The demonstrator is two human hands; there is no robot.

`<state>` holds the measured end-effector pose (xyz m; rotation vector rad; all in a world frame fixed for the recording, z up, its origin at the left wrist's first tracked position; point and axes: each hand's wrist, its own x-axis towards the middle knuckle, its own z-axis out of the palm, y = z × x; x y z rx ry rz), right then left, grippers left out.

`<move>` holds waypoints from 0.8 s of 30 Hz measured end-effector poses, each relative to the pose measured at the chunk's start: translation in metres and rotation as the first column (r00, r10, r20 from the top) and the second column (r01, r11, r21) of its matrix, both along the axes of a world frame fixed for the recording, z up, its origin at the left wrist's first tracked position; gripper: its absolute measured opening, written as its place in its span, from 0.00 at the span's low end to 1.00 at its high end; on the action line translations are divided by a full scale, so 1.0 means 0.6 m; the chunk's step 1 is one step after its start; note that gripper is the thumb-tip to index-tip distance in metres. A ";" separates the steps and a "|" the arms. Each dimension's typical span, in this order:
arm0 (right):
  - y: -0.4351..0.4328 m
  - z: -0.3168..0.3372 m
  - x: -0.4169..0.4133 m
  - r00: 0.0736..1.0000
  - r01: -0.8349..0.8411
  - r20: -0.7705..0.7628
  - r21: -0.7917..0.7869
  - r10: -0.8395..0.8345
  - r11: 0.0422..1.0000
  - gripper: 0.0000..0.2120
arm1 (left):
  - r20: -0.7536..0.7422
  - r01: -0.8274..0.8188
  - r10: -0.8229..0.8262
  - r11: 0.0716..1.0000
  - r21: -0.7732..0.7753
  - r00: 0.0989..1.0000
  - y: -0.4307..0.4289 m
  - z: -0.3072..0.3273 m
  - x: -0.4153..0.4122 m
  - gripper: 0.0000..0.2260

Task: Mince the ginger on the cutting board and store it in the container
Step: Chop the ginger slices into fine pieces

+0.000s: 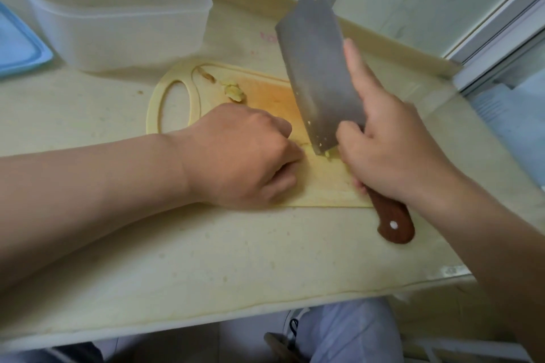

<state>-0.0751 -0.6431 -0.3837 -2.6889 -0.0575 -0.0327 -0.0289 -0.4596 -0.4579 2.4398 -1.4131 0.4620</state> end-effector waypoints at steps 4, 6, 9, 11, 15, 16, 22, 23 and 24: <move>-0.012 0.000 -0.042 0.999 0.034 -0.015 0.016 -0.034 0.999 0.44 | 0.008 -0.010 0.010 1.000 0.000 1.000 0.000 -0.001 0.000 0.22; -0.014 0.010 -0.033 0.998 0.014 -0.060 -0.021 -0.015 1.000 0.45 | 0.010 -0.013 0.013 1.000 -0.006 1.000 -0.001 -0.001 0.000 0.22; -0.004 0.020 0.008 0.989 -0.044 -0.145 -0.095 0.030 0.995 0.45 | 0.014 -0.018 0.018 1.000 0.000 1.000 -0.002 -0.002 0.000 0.24; 0.009 0.022 0.036 0.989 -0.050 -0.141 -0.107 0.035 0.993 0.45 | 0.015 -0.010 0.010 1.000 -0.001 1.000 -0.002 -0.002 0.001 0.26; 0.015 0.007 0.033 0.999 -0.017 -0.034 -0.027 0.016 1.000 0.45 | 0.011 -0.009 0.009 1.000 0.000 1.000 0.000 0.000 0.000 0.26; 0.009 0.001 0.018 1.000 0.000 0.000 -0.007 0.000 1.000 0.45 | 0.010 -0.008 0.008 1.000 0.005 1.000 0.000 0.000 0.000 0.26; -0.009 0.008 -0.031 1.000 -0.005 -0.005 -0.093 0.005 0.996 0.44 | 0.016 -0.014 0.014 1.000 -0.002 1.000 -0.001 0.000 0.000 0.22; -0.008 0.013 -0.023 0.999 -0.029 -0.035 -0.121 0.025 0.992 0.44 | 0.017 -0.015 0.015 1.000 -0.002 1.000 -0.002 0.000 0.000 0.23; -0.004 0.017 -0.011 0.996 -0.054 -0.073 -0.142 0.044 0.988 0.44 | 0.020 -0.018 0.018 1.000 -0.004 1.000 -0.002 -0.001 0.000 0.24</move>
